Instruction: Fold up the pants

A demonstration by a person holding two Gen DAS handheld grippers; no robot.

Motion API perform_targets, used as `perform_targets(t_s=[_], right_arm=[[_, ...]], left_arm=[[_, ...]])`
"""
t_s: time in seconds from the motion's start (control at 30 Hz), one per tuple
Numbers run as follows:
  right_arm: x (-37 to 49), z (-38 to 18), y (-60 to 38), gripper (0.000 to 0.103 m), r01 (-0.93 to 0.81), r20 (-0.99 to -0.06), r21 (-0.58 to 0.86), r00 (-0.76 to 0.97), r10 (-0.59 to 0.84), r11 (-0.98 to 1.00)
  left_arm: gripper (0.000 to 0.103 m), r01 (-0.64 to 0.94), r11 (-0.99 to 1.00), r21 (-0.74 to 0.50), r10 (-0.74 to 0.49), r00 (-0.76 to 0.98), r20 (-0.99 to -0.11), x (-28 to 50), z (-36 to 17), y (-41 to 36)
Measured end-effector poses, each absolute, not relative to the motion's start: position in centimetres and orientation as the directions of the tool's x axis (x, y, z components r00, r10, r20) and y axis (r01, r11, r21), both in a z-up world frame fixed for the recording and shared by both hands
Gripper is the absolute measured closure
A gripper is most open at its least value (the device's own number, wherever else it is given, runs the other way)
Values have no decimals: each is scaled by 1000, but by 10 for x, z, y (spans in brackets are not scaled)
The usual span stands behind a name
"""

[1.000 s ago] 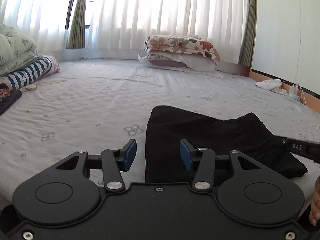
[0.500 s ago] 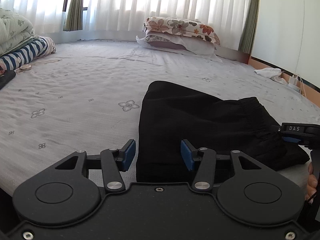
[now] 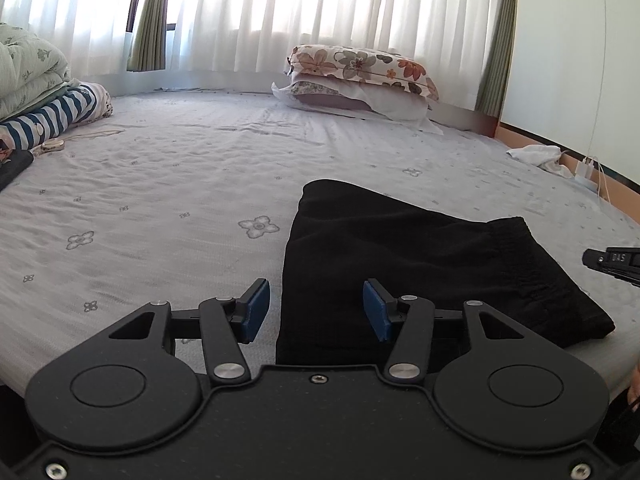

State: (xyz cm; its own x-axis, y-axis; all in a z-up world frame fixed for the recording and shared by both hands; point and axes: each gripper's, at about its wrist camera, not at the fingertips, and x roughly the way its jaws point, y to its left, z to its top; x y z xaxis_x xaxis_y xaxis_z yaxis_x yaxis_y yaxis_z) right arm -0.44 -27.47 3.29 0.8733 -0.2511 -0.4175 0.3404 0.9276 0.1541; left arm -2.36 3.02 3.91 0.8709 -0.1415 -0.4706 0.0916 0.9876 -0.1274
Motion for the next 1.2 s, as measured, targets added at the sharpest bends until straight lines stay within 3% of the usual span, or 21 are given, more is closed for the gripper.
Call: perform_targets(t_s=[0.07, 0.17, 0.2, 0.27, 0.3, 0.47, 0.5, 0.6, 0.77, 0.87, 1.03, 1.07, 1.1, 1.2], right_arm=[[-8, 29, -284, 99, 336, -447, 189, 866, -223, 923], [-22, 24, -290, 84, 259, -427, 301, 897, -113, 918], [-28, 23, -288, 75, 220, -415, 327, 907, -70, 919], [-30, 21, -279, 43, 160, -425, 348, 905, 3, 924], [-29, 19, -275, 34, 140, -435, 356, 900, 31, 924], [-13, 5, -248, 35, 104, -486, 390, 867, 109, 915], [-9, 4, -242, 52, 109, -492, 373, 865, 98, 921], [-2, 10, -226, 77, 130, -498, 314, 866, 47, 941], [-20, 40, -215, 82, 166, -348, 135, 931, -110, 977], [-15, 40, -224, 82, 191, -344, 100, 928, -146, 977], [-3, 8, -242, 77, 256, -456, 109, 872, -180, 961], [-6, 6, -243, 72, 259, -444, 106, 876, -187, 960], [-9, 6, -243, 57, 266, -433, 95, 879, -200, 959], [-6, 8, -247, 42, 295, -420, 91, 877, -232, 951]], left_arm=[[52, 89, 987, -136, -144, 865, -481, -21, 37, 29], [52, 77, 986, -146, -139, 860, -491, -21, 35, 31], [52, 73, 987, -142, -134, 861, -490, -22, 35, 32], [52, 66, 989, -132, -123, 861, -494, -22, 34, 33], [52, 64, 989, -132, -122, 859, -497, -22, 33, 34], [52, 60, 989, -137, -121, 860, -495, -22, 33, 35], [52, 61, 989, -135, -121, 860, -495, -22, 33, 35], [53, 65, 989, -129, -122, 860, -496, -21, 34, 33], [52, 94, 991, -95, -127, 886, -446, -27, 43, 26], [52, 110, 990, -84, -137, 871, -472, -20, 36, 17], [52, 128, 988, -82, -152, 844, -514, -15, 19, 10], [52, 128, 989, -77, -149, 844, -515, -15, 17, 10], [52, 128, 989, -75, -148, 845, -514, -15, 15, 10], [52, 124, 988, -93, -154, 842, -518, -14, 13, 14]])
